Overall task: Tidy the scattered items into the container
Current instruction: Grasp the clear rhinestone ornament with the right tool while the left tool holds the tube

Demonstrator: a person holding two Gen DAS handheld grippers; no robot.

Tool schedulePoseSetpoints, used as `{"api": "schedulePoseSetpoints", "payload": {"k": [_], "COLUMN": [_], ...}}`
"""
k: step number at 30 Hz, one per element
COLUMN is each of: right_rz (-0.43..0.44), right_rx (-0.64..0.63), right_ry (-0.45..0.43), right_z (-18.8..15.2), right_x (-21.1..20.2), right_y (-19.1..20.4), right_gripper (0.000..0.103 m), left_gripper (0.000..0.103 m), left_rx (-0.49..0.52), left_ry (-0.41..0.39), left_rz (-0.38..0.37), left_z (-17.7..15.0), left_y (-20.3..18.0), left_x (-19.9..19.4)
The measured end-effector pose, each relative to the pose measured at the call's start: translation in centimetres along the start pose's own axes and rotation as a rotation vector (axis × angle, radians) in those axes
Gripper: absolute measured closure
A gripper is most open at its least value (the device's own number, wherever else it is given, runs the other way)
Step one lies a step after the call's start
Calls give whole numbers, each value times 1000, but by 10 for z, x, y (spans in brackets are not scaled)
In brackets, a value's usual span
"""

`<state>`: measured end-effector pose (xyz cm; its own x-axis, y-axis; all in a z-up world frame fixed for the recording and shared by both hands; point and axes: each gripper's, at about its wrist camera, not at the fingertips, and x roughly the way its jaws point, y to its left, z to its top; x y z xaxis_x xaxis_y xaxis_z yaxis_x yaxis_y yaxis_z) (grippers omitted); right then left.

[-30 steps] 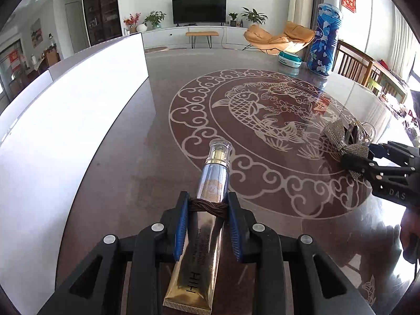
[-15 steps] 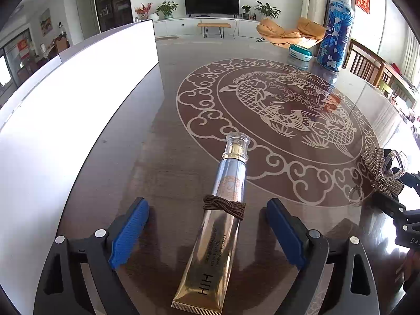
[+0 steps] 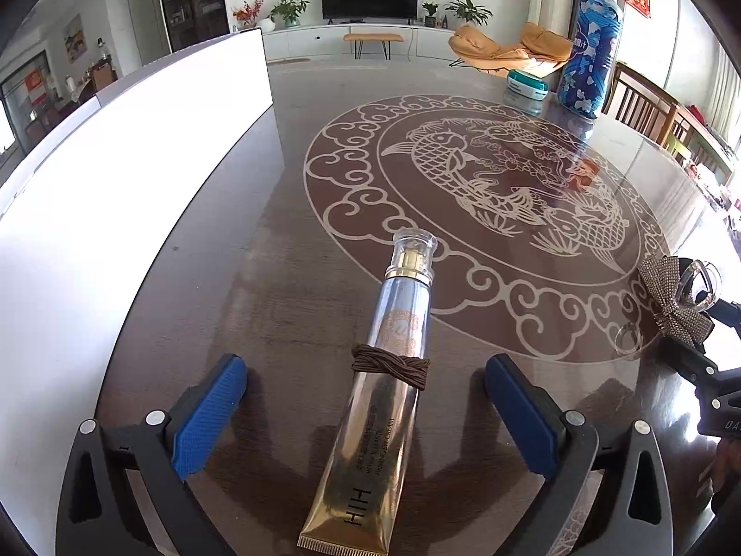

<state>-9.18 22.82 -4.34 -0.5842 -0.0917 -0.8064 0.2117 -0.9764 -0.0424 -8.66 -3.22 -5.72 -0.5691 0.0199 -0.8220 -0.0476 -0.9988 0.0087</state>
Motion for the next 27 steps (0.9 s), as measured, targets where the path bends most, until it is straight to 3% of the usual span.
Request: {"api": "schedulePoseSetpoints", "payload": {"k": [16,26,27], "right_rz": [-6,85,81], "right_rx": [-4,-4,-19], "right_ry": [-2,56,60], "right_z": [0,17,19], "right_x": [0,11,13], "right_y": [0,-3,0], "right_gripper": [0,0,1], "left_gripper": [0,0,18], "left_rx": [0,63,83], "left_ry": [0,36,21], "left_rz": [-2,-43,-57], "left_z": [0,8,9], "left_y": [1,-1,-4], "left_x": [0,2,0]}}
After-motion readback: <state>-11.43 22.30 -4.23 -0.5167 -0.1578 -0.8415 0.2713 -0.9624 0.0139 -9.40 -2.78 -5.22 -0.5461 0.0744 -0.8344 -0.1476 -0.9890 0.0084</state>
